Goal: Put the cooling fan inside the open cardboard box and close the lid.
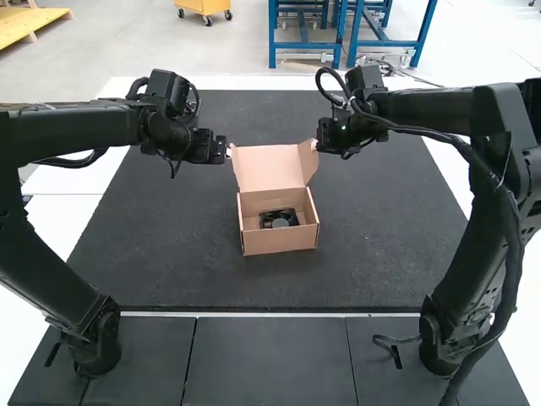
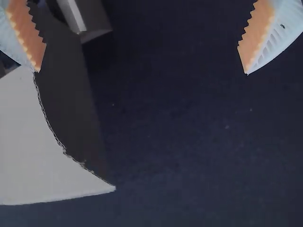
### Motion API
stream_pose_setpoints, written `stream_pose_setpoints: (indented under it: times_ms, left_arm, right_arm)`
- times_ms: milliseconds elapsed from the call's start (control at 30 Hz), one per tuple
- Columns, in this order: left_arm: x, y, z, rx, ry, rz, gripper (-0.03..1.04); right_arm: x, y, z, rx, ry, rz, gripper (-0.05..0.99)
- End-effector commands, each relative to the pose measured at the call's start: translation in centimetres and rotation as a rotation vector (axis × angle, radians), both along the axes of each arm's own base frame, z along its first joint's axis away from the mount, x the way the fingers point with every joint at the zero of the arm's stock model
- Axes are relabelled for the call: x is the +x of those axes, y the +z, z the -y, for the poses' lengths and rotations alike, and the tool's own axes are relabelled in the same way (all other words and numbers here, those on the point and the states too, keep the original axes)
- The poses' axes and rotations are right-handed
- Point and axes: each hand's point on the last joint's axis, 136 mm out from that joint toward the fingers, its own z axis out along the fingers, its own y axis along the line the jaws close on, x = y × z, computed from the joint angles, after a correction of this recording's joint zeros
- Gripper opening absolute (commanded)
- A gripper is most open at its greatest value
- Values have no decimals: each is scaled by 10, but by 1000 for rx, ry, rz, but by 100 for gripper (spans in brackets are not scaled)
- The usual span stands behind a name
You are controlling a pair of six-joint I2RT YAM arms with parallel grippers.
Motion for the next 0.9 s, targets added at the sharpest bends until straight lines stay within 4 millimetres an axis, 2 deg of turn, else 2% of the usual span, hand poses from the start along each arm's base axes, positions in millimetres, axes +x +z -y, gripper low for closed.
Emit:
stream_pose_setpoints:
  times_ms: [0, 367, 867]
  left_arm:
    - [5, 16, 11, -33, -30, 28, 96]
    - [-2, 14, 9, -36, -24, 6, 96]
    - [-14, 16, 14, -37, -47, 0, 96]
  right_arm:
    - [-15, -5, 0, 13, 11, -39, -2]
    - [-42, -6, -11, 50, 49, -61, -2]
    - [-61, -10, -5, 60, 39, -68, -2]
